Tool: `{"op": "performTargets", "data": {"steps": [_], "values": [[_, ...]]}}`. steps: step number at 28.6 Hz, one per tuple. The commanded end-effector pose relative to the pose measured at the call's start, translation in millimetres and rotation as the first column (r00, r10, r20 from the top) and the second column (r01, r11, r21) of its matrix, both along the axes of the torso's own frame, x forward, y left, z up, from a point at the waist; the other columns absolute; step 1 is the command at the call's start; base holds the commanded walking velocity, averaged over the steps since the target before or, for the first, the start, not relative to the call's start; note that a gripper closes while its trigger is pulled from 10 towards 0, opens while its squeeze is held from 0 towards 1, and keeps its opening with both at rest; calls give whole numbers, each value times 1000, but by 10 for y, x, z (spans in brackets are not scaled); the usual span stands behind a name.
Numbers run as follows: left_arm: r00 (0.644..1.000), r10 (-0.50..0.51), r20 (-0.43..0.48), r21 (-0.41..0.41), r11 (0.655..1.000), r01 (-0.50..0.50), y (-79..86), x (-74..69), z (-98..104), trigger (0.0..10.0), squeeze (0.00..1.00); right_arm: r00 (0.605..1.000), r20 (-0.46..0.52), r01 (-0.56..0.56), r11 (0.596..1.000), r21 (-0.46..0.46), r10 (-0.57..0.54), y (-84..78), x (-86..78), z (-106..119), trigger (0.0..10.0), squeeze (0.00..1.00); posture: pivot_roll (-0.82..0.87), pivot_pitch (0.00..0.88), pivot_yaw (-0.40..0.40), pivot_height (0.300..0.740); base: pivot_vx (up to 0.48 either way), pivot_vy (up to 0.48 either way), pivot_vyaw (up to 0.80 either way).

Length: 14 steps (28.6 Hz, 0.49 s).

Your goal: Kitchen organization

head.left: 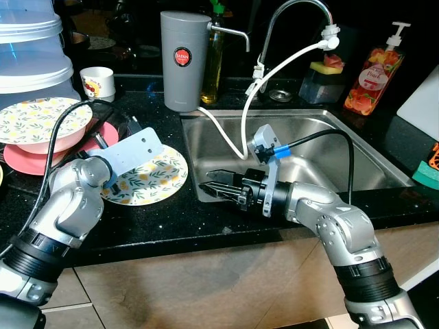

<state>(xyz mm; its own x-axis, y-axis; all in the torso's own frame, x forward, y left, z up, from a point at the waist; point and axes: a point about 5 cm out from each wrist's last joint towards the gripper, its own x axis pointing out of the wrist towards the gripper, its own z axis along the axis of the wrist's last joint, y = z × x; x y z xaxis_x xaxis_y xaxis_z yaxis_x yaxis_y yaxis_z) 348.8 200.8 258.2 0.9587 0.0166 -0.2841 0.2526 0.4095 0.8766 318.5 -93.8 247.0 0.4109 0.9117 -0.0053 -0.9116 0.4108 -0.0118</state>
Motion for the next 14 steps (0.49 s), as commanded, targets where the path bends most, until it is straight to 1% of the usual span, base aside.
{"op": "performTargets", "data": {"steps": [1, 6, 7, 8, 10, 11, 12, 13, 14], "values": [[999, 27, -22, 52, 998, -26, 61, -24, -22, 10000, 0, 1000, -10, 0, 1000, -11, -1, -17, -3, -29, 10000, 0, -19, 107, -75, 740, 0, 0, 0], [999, 49, -17, 85, 995, -47, 94, -22, 0, 10000, 0, 1000, -11, -1, 1000, -9, 1, -16, -5, -30, 10000, 0, -19, 107, -75, 740, 0, 0, 0], [998, 59, -27, 112, 992, -56, 120, -30, 10, 10000, 0, 1000, -12, -2, 1000, -10, 2, -17, -7, -30, 10000, 0, -21, 109, -73, 740, 0, 0, 0], [998, 61, -32, 118, 991, -57, 129, -34, 13, 10000, 0, 1000, -12, -1, 1000, -11, 1, -18, -7, -29, 10000, 0, -21, 109, -73, 740, 0, 0, 0], [997, 68, -44, 121, 991, -63, 144, -43, 11, 10000, 0, 1000, -12, -2, 1000, -11, 2, -22, -8, -29, 10000, 0, -21, 110, -74, 740, 0, 0, 0], [996, 71, -52, 97, 993, -65, 146, -46, 1, 10000, 0, 1000, -12, -1, 1000, -12, 1, -22, -9, -29, 10000, 0, -20, 110, -75, 740, 0, 0, 0], [996, 71, -60, 77, 995, -66, 147, -49, -8, 10000, 961, 1000, -12, -2, 1000, -13, 2, -22, -9, -30, 10000, 0, -20, 110, -75, 740, 0, 0, 0], [996, 71, -60, 77, 995, -66, 147, -49, -8, 10000, 961, 1000, -12, -2, 1000, -13, 2, -22, -9, -30, 10000, 0, -20, 110, -75, 740, 0, 0, 0], [995, 70, -68, 54, 996, -66, 143, -51, -19, 10000, 1000, 1000, -12, -2, 1000, -13, 2, -22, -9, -30, 10000, 0, -20, 110, -75, 740, 0, 0, 0]]}}
